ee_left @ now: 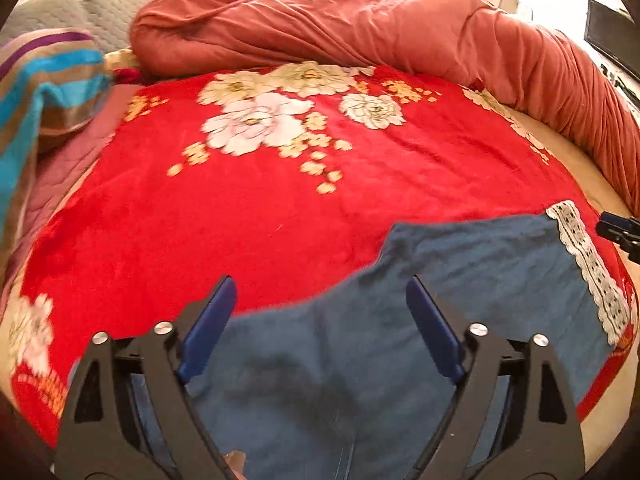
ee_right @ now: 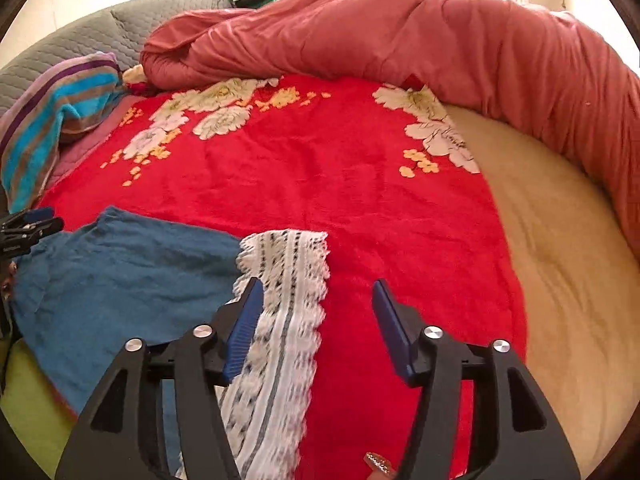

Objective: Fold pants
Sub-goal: 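Open both grippers and lift them away from the pants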

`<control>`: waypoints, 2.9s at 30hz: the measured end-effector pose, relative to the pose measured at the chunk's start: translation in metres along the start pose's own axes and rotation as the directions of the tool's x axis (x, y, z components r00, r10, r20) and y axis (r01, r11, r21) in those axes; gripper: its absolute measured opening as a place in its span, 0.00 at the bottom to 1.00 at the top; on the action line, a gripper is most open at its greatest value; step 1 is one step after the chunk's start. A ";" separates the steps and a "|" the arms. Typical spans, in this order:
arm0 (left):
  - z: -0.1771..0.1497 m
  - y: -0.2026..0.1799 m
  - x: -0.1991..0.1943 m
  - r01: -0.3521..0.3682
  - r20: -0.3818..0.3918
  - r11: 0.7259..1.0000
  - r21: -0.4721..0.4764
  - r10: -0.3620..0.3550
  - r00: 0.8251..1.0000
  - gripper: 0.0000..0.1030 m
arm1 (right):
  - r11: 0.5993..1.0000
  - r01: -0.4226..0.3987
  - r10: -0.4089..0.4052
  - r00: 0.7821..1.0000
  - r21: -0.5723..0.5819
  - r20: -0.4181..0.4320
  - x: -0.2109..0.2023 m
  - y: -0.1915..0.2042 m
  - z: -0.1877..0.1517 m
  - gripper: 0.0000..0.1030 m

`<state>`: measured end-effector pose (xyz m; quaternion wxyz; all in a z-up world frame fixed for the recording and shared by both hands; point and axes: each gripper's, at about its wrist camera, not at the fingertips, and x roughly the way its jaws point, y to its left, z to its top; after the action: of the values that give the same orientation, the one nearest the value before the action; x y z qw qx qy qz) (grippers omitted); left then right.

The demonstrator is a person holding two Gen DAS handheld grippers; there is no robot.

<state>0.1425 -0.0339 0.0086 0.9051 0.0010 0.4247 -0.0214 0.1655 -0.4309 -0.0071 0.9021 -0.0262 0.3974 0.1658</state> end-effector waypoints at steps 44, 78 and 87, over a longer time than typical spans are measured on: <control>-0.078 -0.027 -0.052 -0.021 -0.055 0.993 0.118 0.028 0.998 0.87 | 0.955 -0.221 0.208 0.975 -0.198 -0.082 -0.031 0.106 -0.064 0.64; -0.075 -0.066 -0.060 0.014 -0.065 0.976 0.219 0.000 0.998 0.91 | 0.962 -0.233 0.236 0.972 -0.141 0.007 -0.057 0.088 -0.062 0.80; -0.049 -0.080 -0.064 0.094 -0.079 0.982 0.164 -0.082 0.994 0.91 | 0.980 -0.174 0.181 0.981 -0.092 0.067 -0.070 0.057 -0.054 0.80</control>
<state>0.0606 -0.1101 0.0282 0.8842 0.0589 0.4531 -0.0971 0.0650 -0.4061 0.0115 0.8960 -0.0233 0.3566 0.2635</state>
